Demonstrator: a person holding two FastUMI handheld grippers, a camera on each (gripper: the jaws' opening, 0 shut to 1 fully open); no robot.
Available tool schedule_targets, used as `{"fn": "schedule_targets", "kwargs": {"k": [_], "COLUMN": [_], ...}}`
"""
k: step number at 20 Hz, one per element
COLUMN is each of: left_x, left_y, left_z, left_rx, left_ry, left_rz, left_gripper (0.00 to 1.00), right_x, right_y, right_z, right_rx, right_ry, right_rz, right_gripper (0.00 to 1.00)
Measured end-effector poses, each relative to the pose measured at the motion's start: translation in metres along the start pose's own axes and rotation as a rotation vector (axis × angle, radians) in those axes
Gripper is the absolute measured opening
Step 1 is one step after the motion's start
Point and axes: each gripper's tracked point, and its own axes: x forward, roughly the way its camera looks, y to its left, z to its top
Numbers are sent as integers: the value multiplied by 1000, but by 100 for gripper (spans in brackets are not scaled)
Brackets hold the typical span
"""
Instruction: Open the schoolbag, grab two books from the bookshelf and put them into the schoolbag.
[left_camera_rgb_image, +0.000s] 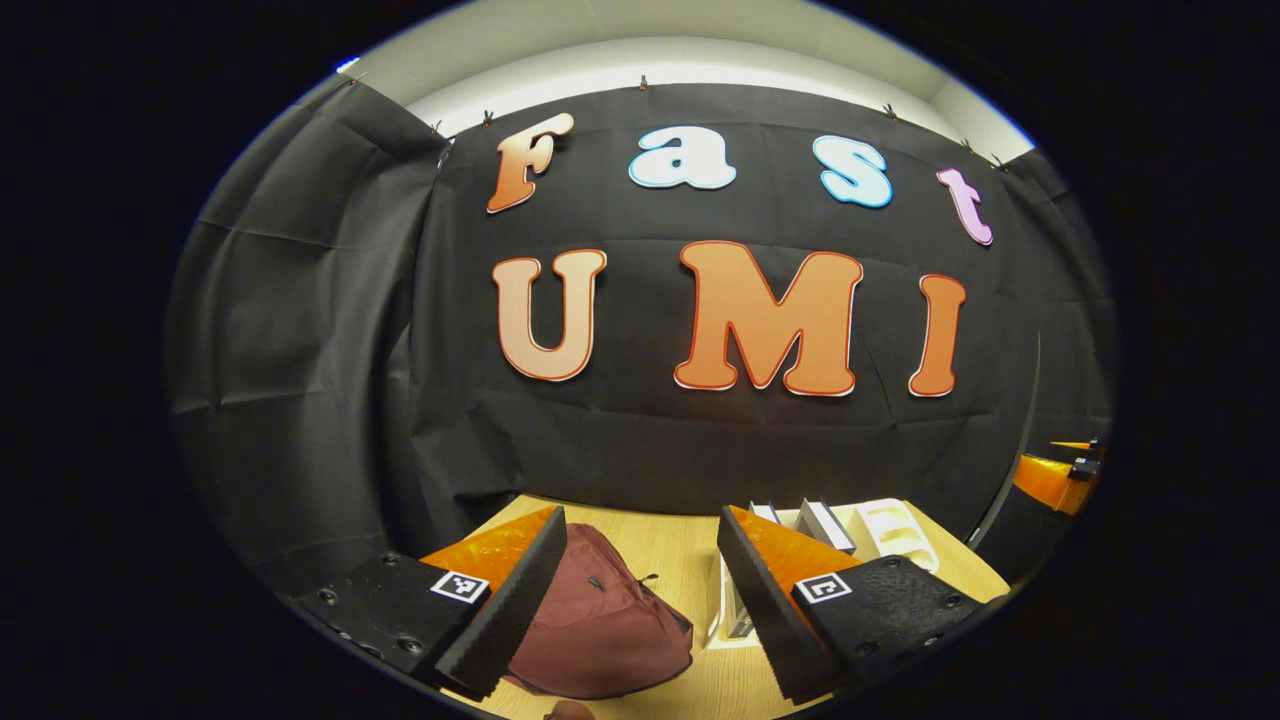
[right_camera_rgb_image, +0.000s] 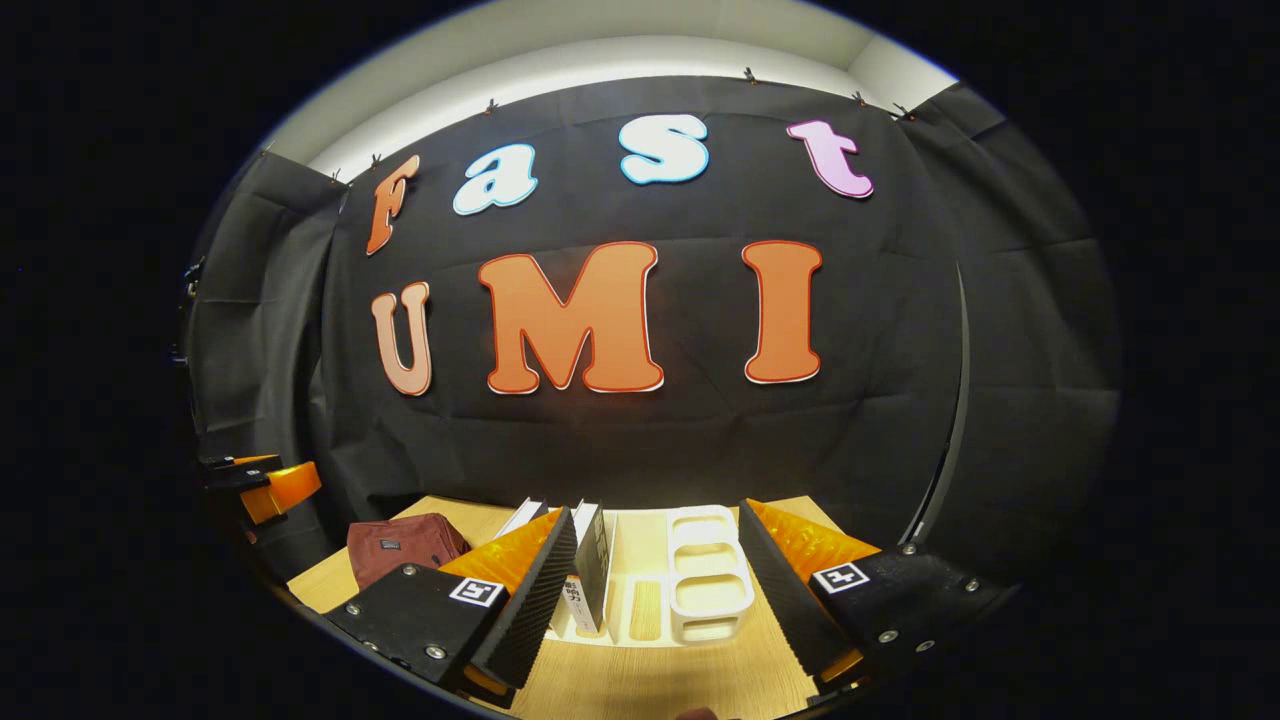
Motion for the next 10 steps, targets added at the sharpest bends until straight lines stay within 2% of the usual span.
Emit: {"fn": "schedule_targets", "kwargs": {"k": [6, 7, 8, 10], "left_x": [2, 2, 4, 4], "left_y": [4, 5, 6, 8], "left_z": [-5, -6, -8, -14], "left_rx": [35, 43, 50, 63], "left_ry": [6, 10, 13, 23], "left_rz": [7, 9, 11, 13], "left_gripper": [95, 95, 95, 95], "right_x": [-1, 0, -1, 0], "right_y": [-7, -8, -9, -11], "right_z": [-1, -2, -4, -8], "right_rx": [4, 1, -1, 4], "right_ry": [3, 5, 9, 19], "right_rz": [-13, -16, -18, -23], "right_gripper": [96, 100, 96, 96]}}
